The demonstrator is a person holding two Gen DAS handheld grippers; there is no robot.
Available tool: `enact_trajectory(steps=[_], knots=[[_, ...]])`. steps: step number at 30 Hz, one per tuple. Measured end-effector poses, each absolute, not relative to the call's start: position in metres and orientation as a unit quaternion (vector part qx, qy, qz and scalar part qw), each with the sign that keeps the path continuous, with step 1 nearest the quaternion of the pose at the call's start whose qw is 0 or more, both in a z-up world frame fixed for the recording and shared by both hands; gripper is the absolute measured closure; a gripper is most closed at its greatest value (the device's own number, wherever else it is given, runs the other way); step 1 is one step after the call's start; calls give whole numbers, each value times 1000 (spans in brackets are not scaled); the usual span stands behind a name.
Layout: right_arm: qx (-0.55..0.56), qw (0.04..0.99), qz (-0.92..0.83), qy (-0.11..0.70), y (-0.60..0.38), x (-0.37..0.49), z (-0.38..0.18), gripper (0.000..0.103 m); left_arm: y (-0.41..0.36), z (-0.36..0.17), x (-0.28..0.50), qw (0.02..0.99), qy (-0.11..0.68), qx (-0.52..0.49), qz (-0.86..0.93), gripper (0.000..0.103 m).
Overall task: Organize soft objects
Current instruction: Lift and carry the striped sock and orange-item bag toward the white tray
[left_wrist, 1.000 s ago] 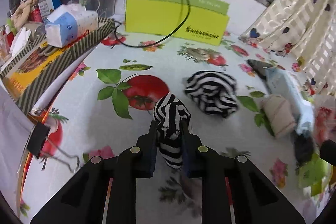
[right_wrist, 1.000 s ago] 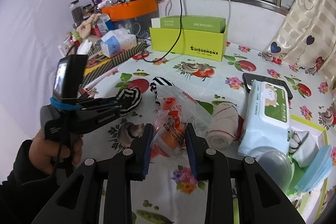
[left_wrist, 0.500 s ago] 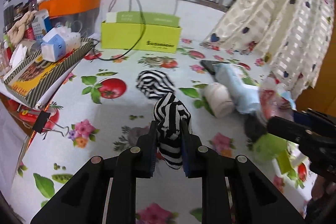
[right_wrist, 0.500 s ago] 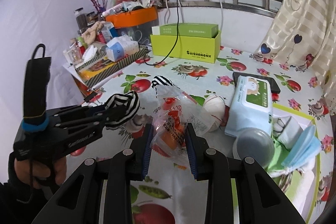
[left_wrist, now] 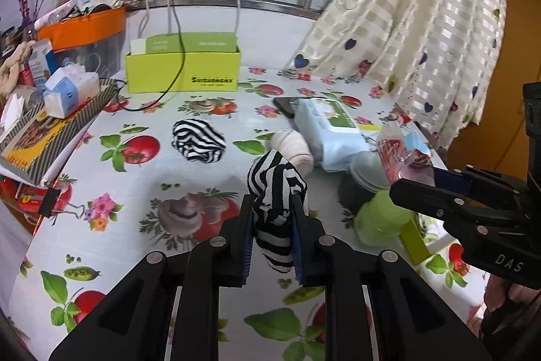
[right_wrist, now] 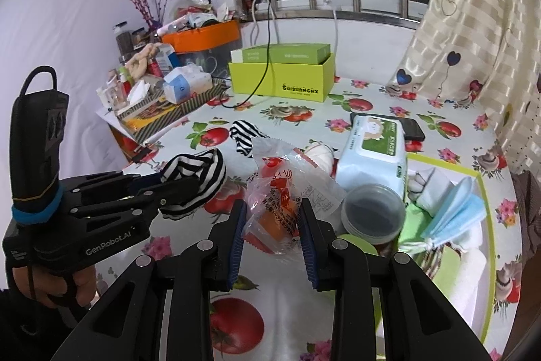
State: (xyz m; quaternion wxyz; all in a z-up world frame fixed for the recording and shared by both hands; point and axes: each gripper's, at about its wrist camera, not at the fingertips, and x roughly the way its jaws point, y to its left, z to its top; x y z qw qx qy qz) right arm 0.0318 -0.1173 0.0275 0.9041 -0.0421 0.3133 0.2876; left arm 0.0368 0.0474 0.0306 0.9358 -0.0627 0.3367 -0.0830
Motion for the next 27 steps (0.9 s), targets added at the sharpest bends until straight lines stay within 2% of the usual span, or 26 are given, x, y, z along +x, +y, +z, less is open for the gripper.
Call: enact_trajectory(steps=[27], knots=[[5,930,215,298,-215,19,36,74,-26,60,26,938,314,-24,-142,83]])
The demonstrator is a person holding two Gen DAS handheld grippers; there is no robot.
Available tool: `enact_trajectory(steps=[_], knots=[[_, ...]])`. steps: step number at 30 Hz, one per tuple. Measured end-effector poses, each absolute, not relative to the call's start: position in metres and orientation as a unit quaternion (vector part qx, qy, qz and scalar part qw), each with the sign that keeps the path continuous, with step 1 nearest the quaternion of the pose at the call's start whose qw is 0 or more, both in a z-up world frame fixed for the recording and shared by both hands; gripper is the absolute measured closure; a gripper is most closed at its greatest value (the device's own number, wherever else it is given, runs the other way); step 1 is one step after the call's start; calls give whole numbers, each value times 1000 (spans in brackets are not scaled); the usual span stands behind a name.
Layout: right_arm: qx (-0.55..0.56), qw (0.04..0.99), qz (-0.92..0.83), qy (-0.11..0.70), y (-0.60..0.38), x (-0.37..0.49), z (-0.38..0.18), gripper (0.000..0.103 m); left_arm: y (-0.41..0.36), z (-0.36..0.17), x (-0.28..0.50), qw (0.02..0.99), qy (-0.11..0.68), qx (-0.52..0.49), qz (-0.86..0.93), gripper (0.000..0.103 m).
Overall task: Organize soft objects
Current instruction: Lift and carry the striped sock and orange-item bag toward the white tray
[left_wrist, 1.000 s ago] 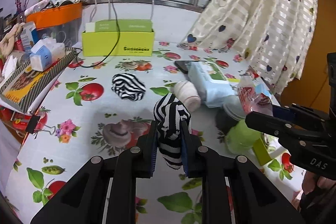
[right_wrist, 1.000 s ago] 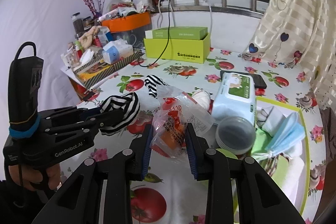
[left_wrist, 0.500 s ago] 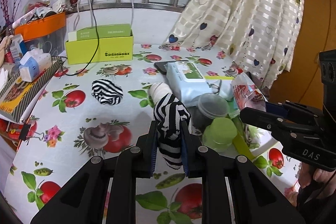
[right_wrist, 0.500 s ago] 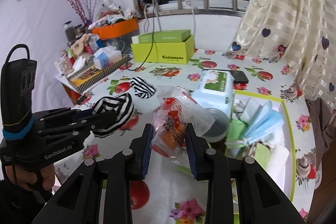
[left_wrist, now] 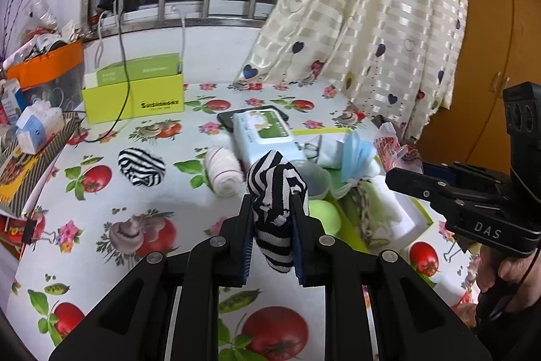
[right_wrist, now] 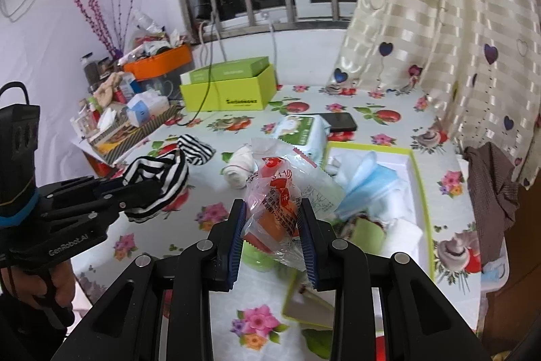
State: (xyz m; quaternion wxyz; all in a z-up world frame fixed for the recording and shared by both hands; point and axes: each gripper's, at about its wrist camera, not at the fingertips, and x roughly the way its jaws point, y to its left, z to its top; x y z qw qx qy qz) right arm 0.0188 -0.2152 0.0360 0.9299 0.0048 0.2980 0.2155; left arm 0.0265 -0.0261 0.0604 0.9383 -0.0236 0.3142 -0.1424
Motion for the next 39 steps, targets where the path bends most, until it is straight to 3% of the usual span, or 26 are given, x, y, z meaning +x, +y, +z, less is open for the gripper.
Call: enact_trajectory(steps=[21,39], knots=[[28,939,160,303,-279,13,28,74,-92,63,32,925,316,3,-210,83],[31,914,150,375,-302,29,-29,74,-147,20,44,891,374,29,-256,83]])
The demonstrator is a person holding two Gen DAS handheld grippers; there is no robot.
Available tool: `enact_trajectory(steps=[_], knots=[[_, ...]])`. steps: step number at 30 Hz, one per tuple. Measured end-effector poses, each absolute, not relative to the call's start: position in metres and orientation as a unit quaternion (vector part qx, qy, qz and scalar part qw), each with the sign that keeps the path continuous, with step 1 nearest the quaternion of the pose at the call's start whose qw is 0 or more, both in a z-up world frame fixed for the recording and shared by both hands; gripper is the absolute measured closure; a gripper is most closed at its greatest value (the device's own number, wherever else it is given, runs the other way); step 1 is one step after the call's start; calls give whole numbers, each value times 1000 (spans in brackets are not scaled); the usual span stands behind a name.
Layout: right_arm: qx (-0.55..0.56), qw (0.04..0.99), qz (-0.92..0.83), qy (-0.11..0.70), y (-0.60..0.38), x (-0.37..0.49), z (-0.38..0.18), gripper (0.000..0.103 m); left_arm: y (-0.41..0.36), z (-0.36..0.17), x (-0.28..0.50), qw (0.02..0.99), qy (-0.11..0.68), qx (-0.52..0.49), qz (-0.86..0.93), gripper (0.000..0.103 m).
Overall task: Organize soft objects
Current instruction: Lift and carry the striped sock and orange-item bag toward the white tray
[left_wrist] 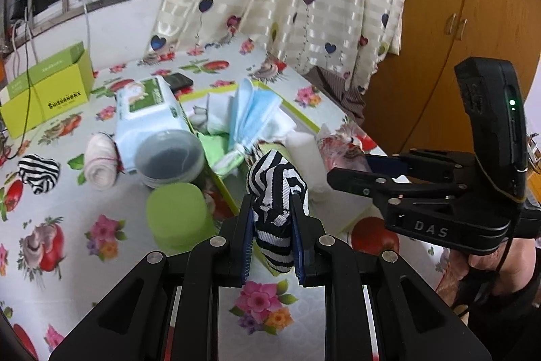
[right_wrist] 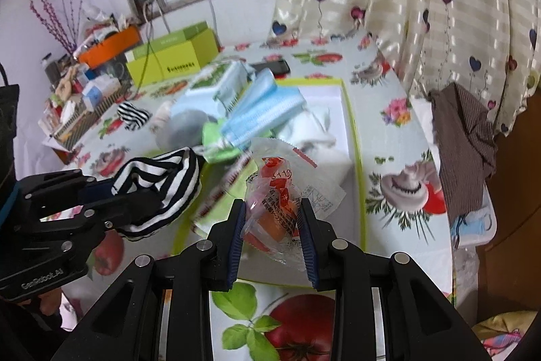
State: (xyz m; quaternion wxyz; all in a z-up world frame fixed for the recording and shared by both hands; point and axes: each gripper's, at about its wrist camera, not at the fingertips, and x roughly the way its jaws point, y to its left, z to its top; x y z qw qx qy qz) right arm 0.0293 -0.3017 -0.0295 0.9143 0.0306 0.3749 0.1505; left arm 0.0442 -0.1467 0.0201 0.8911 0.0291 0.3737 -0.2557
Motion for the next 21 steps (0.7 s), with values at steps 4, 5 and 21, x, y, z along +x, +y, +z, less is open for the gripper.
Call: enact_trajectory(steps=[4,5,21], knots=[[30,908,145,392,-304,35,-41,74,-154,11,47,885,385,34,-261,83],[29,906,144,397,-305,36,-44,74,-155,9,47,883,387,35,-262,83],[31,898,146,414,-307,56,-63,73,-173,-15,73,870,415,41,-262,83]])
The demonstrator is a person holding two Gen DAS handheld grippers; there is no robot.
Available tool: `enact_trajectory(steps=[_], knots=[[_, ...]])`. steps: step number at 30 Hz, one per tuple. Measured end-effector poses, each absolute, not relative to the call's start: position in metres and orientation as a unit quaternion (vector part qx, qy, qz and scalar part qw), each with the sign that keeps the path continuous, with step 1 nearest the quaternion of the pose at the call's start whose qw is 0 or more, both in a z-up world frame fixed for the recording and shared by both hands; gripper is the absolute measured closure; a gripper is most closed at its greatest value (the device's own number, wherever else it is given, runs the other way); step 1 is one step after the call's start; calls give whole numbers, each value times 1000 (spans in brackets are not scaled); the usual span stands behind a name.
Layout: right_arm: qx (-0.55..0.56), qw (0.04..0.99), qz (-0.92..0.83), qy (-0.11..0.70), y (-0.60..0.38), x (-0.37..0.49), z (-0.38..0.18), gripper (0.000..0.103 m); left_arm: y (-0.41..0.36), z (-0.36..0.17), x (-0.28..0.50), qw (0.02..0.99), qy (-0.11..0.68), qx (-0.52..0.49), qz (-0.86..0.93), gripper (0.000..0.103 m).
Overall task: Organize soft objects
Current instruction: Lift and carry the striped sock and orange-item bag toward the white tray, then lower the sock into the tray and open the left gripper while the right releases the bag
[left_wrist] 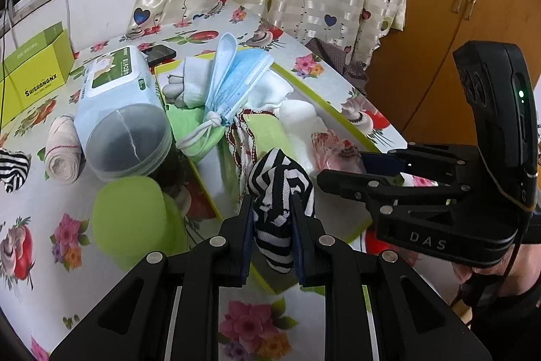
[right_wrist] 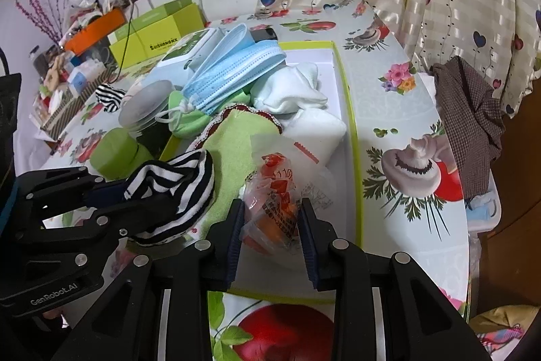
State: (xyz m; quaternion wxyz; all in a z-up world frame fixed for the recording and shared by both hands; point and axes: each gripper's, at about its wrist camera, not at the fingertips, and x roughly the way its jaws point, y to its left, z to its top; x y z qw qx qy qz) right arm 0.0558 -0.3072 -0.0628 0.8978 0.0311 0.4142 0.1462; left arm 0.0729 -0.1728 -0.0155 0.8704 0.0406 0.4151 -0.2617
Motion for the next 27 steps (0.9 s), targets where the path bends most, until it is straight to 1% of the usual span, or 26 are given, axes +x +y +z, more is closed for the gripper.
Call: enact_trajectory(steps=[4,6,7,9,11,16,24,27], knots=[[29,897,143,417,-306,58,-65,69,-173,-15,77,867,418,32,-268,82],[29,897,143,417,-306,56,-65,59,-171,-14,77,867,416,28,-272,76],[28,897,143,418,-305,54,-64,56,-170,-13,75,867,416,25,-274,73],[21,898,143,415,-303,50,-61,49,-168,-11,72,867,411,21,-280,61],[15,899,147,412,-299,48,-58,46,-166,-8,69,869,405,21,-283,60],[15,900,150,410,-296,42,-54,45,-157,1,61,875,394,12,-281,60],[56,898,153,408,-287,38,-52,44,-135,16,52,888,374,-9,-266,60],[41,899,140,413,-277,45,-58,45,-130,8,53,885,387,-15,-259,60]])
